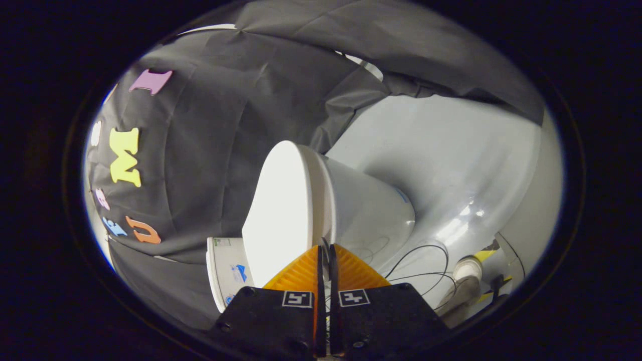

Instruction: Open the toilet lid.

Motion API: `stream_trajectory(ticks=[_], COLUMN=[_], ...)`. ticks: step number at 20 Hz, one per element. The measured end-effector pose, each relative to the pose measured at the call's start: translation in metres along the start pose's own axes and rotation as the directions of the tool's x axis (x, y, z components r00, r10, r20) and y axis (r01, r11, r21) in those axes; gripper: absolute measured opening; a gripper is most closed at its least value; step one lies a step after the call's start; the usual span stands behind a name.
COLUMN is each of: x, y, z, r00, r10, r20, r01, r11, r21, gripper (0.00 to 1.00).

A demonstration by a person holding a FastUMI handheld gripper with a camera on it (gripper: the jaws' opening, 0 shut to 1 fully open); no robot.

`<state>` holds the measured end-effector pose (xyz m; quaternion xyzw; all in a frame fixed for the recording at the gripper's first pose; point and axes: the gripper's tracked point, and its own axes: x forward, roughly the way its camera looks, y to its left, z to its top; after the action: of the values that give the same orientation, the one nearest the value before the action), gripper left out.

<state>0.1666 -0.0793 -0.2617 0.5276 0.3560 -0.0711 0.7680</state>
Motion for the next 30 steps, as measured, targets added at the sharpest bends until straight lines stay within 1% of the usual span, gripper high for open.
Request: stream_trajectory(ticks=[7, 14, 18, 23, 30], x=[-0.018, -0.032, -0.042, -0.052, -0.055], y=[0.032, 0.063, 0.086, 0.130, 0.176], z=[0.004, 0.003, 0.000, -0.006, -0.017], r00=[0.999, 0.998, 0.997, 0.995, 0.994], r10=[-0.009, -0.001, 0.017, 0.069, 0.070], r20=[0.037, 0.064, 0.076, 0.078, 0.089], r01=[0.011, 0.009, -0.006, -0.052, -0.040], r11=[0.997, 0.992, 0.989, 0.976, 0.950], r21=[-0.072, -0.122, -0.150, -0.210, -0.309], gripper=[0.06, 0.06, 0.06, 0.06, 0.06])
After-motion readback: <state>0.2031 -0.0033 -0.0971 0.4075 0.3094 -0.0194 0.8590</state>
